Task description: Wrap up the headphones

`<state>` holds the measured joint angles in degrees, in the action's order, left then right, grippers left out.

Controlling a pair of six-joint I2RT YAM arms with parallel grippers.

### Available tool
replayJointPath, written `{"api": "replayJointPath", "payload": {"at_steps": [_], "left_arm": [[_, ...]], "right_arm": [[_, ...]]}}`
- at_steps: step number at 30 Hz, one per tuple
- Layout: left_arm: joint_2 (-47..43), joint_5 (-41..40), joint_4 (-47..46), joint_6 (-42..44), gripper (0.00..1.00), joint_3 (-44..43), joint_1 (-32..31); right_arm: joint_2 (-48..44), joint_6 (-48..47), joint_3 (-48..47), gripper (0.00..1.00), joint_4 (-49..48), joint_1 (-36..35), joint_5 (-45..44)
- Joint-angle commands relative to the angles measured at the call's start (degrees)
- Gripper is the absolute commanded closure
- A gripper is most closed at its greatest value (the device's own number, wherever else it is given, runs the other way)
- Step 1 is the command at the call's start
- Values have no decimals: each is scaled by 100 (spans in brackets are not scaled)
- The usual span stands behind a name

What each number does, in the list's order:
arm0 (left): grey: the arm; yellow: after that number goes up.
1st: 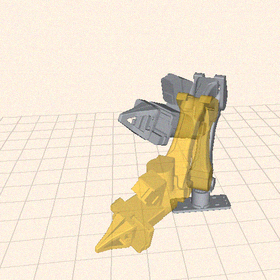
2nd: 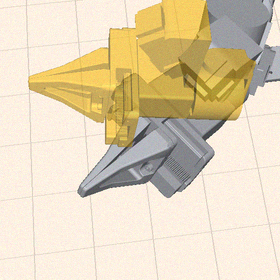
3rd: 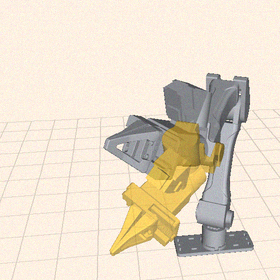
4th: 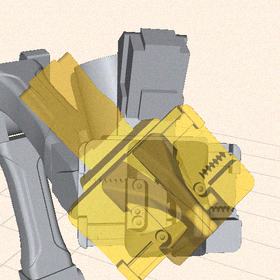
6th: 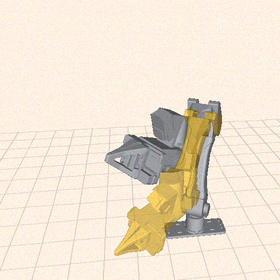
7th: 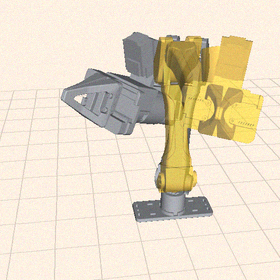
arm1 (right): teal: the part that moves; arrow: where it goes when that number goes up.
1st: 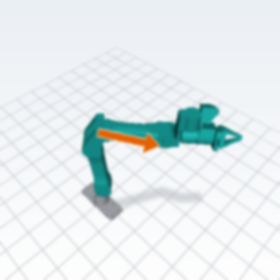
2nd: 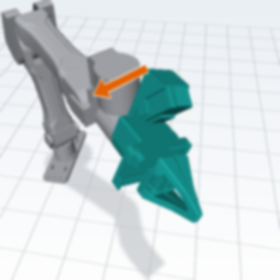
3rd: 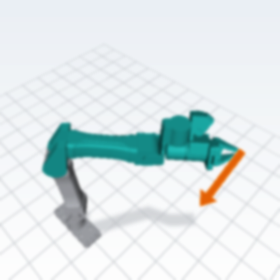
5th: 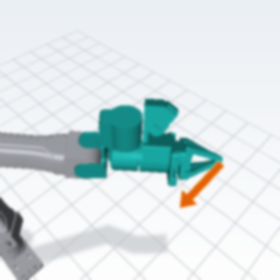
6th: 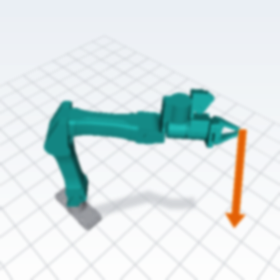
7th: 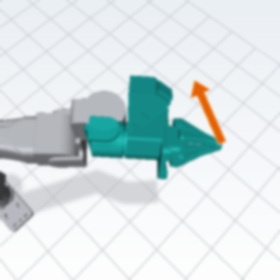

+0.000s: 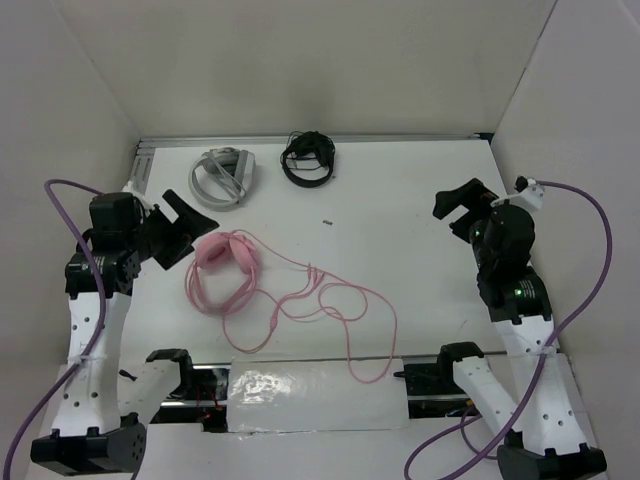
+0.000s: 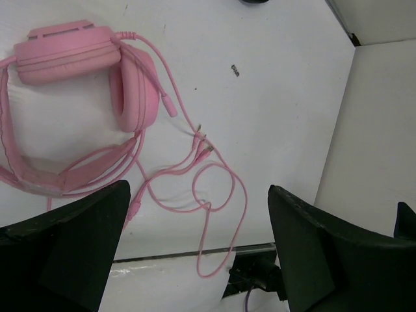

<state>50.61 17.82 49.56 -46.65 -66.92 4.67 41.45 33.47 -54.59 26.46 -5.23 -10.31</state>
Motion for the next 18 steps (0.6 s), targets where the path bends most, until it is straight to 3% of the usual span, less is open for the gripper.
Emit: {"api": "replayJointPath", "payload": {"at_steps": [1, 5, 10, 12, 16, 18], "left_arm": [[-69, 90, 80, -89, 1, 248, -18], [80, -242, 754, -728, 1, 635, -18], [-146, -271, 942, -1126, 1, 1336, -18], [-297, -332, 968, -1363, 1, 1584, -27], [-245, -955, 1450, -2065, 1, 1770, 8], [-122, -861, 1434, -2119, 1, 1831, 25]], "right_arm": [[-76, 142, -8, 0, -299, 14, -208], [-338, -182, 368, 0, -799, 14, -7], [-392, -173, 704, 0, -1045, 22, 150], [-322, -324, 660, 0, -1055, 22, 510], [-129, -289, 502, 0, -853, 22, 574], [-94, -254, 484, 0, -774, 31, 521]]}}
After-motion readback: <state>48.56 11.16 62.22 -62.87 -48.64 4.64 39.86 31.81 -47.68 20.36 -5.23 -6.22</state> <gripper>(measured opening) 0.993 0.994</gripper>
